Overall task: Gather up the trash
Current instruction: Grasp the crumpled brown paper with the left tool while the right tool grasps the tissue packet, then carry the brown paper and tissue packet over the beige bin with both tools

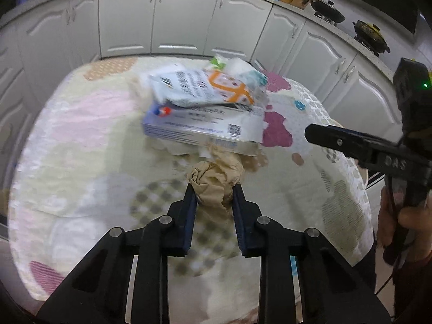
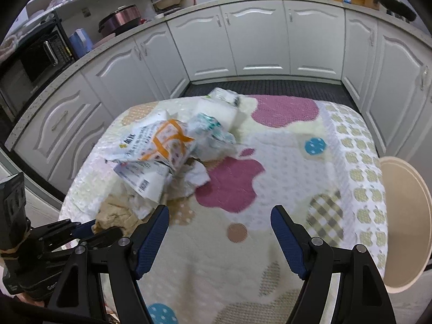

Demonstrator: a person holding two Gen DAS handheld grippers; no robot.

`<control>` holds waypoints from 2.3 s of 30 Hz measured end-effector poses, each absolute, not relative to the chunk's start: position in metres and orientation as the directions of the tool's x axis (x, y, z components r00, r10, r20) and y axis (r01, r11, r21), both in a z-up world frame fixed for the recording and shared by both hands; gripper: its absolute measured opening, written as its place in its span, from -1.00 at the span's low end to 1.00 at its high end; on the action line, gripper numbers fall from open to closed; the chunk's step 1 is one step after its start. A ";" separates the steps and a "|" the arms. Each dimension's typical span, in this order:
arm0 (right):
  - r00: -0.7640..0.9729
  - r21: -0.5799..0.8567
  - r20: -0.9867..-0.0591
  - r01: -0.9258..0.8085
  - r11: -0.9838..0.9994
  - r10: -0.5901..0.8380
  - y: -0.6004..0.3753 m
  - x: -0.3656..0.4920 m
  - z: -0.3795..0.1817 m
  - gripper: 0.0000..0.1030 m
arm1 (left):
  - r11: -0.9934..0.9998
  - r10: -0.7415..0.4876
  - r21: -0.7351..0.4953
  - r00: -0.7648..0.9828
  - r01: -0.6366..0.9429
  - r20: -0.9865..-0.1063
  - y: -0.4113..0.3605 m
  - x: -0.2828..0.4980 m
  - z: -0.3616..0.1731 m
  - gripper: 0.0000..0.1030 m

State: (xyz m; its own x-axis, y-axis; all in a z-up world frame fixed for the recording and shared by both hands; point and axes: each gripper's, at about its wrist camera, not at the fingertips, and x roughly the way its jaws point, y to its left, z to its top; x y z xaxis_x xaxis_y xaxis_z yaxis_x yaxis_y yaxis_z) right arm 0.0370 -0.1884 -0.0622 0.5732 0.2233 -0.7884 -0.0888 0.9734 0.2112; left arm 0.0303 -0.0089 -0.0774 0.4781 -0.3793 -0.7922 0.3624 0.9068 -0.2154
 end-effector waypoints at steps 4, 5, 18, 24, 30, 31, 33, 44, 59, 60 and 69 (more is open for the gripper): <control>0.572 0.206 -0.785 -0.123 0.971 0.239 -0.175 0.047 -0.059 0.46 | 0.926 -0.348 -0.203 0.512 0.318 -0.786 0.017 0.031 -0.069 -0.56; 0.573 0.203 -0.783 -0.132 0.970 0.242 -0.172 0.050 -0.058 0.46 | 0.930 -0.342 -0.203 0.517 0.308 -0.785 0.022 0.032 -0.069 -0.57; 0.578 0.230 -0.787 -0.050 0.972 0.216 -0.186 0.116 -0.073 0.46 | 0.958 -0.285 -0.230 0.518 0.170 -0.806 0.056 0.049 -0.095 -0.42; 0.558 0.324 -0.780 -0.024 0.946 0.282 -0.196 0.140 -0.096 -0.31 | 0.954 -0.298 -0.276 0.500 0.120 -0.813 0.057 0.064 -0.108 0.01; 0.603 0.337 -0.745 -0.031 0.941 0.287 -0.212 0.117 -0.088 -0.60 | 0.957 -0.286 -0.265 0.524 0.116 -0.802 0.051 0.071 -0.109 0.01; 0.607 0.339 -0.741 -0.031 0.940 0.287 -0.215 0.113 -0.086 -0.60 | 0.957 -0.287 -0.264 0.525 0.120 -0.802 0.050 0.072 -0.109 0.00; 0.616 0.337 -0.734 -0.035 0.941 0.286 -0.221 0.101 -0.079 -0.60 | 0.956 -0.291 -0.264 0.524 0.128 -0.801 0.049 0.073 -0.109 -0.13; 0.593 0.338 -0.748 -0.044 0.940 0.297 -0.241 0.030 -0.081 -0.60 | 0.943 -0.334 -0.283 0.520 0.178 -0.786 0.055 0.048 -0.090 -0.57; 0.640 0.362 -0.711 -0.023 0.932 0.292 -0.260 -0.026 -0.063 -0.61 | 0.886 -0.444 -0.277 0.506 0.372 -0.740 -0.028 0.014 -0.052 -0.58; 0.646 0.361 -0.708 -0.016 0.932 0.286 -0.264 -0.029 -0.061 -0.60 | 0.881 -0.451 -0.275 0.504 0.385 -0.737 -0.035 0.013 -0.050 -0.58; 0.691 0.358 -0.692 0.075 0.931 0.211 -0.312 -0.058 -0.049 -0.60 | 0.821 -0.512 -0.254 0.463 0.511 -0.723 -0.118 0.013 -0.038 -0.57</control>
State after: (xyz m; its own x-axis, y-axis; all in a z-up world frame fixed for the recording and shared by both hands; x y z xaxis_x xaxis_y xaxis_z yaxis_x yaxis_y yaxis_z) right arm -0.0580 -0.3123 -0.0494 0.6906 0.2108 -0.6918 0.0745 0.9307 0.3580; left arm 0.0133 -0.1176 -0.0383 0.4634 -0.5124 -0.7230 0.5113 0.8210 -0.2541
